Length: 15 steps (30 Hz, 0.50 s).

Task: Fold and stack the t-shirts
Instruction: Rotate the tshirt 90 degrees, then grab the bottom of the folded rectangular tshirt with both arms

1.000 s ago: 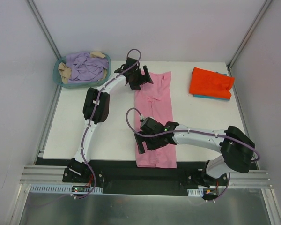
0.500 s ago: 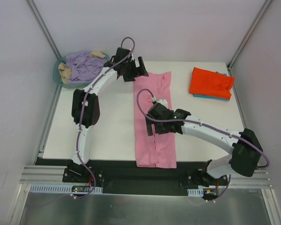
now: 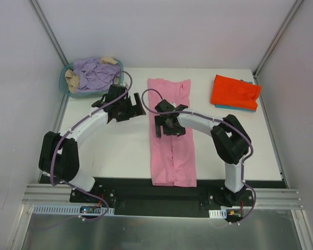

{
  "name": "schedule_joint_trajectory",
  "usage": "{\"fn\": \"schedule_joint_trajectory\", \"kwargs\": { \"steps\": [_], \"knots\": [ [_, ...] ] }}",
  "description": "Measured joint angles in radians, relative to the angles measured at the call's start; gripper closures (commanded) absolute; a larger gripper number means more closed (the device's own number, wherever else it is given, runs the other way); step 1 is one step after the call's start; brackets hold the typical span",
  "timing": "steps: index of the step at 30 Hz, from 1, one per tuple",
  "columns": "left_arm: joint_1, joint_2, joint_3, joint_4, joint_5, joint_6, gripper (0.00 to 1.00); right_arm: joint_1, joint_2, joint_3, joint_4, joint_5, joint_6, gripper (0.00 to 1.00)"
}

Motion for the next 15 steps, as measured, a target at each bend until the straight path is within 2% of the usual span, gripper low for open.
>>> {"fn": "schedule_joint_trajectory", "kwargs": {
  "steps": [6,11,15],
  "knots": [
    [0.0,-0.221,-0.31,0.016,-0.053,-0.069,0.01,-0.031,0.132,0.141,-0.021,-0.042,0.021,0.02],
    [0.0,-0.424,-0.416,0.045,-0.079,-0.124,0.01,-0.064,0.24,0.311,-0.05,-0.049,0.035,0.02],
    [0.0,-0.502,-0.454,0.073,-0.078,-0.149,0.01,-0.082,0.32,0.446,-0.057,-0.048,0.042,0.02]
  ]
}}
